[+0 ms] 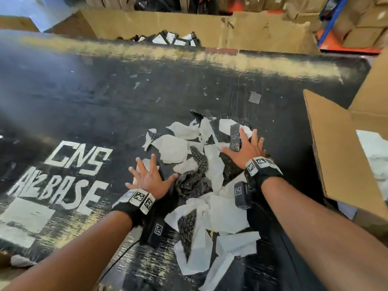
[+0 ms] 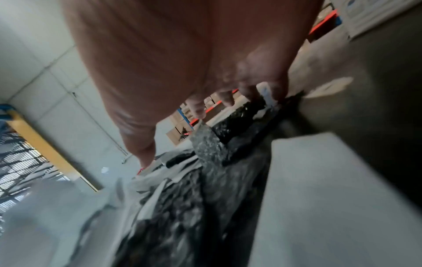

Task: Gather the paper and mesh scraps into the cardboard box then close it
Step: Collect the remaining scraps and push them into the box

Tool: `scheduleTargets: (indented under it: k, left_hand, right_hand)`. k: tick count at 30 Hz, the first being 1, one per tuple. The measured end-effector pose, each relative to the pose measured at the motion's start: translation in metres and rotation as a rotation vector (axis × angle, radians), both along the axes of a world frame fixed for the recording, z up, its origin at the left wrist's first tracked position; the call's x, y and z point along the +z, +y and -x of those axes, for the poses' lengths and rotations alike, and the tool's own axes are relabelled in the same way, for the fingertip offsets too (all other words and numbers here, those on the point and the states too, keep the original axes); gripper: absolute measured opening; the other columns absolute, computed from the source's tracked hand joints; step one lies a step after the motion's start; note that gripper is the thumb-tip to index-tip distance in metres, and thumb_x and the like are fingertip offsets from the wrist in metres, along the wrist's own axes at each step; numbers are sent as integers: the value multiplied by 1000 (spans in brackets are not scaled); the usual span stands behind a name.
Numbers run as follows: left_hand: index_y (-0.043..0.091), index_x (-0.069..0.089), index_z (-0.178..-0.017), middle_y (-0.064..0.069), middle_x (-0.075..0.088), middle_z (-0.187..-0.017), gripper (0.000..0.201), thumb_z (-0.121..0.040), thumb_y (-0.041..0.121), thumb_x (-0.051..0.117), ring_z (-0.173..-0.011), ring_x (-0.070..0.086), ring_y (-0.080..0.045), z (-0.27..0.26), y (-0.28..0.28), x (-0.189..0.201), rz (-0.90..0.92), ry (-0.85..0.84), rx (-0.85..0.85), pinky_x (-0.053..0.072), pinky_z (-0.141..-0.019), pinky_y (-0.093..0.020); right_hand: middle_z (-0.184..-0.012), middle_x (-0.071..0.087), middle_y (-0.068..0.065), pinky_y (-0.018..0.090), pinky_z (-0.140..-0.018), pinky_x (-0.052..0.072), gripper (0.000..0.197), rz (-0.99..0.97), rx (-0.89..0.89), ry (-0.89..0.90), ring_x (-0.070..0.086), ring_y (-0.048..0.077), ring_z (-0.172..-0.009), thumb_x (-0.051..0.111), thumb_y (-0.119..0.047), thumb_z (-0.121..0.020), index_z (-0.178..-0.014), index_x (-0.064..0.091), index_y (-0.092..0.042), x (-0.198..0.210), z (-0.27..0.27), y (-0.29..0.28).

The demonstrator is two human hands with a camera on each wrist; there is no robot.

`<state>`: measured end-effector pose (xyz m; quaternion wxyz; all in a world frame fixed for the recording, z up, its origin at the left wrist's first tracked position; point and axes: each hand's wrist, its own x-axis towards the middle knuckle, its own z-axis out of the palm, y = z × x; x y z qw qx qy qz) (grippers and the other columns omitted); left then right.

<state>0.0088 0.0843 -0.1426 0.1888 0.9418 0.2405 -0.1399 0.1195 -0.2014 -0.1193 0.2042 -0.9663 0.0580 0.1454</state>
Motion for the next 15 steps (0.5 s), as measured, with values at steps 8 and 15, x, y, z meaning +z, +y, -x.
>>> scheduleTargets:
  k: [8,15]
  left_hand:
    - [28,27,-152,-12,19,-159,84,-84,71,53,-149,21,-33,-33,-48,15,79,-151,-543,17,-118,-59]
    - [18,46,-109,-5,39,-114,67,-69,71,50,-105,42,-28,-91,17,41,-13,-579,-325,50,-87,-47]
  right_hand:
    - [-167,6,-7,56,-122,8,78,-14,295,11,1,30,-153,49,-74,-86,-153,19,-49,-14,18,43]
    - [-161,26,3,45,-117,29,77,-91,201,-173,26,25,-148,60,-63,-86,-151,35,-32,19,-19,34]
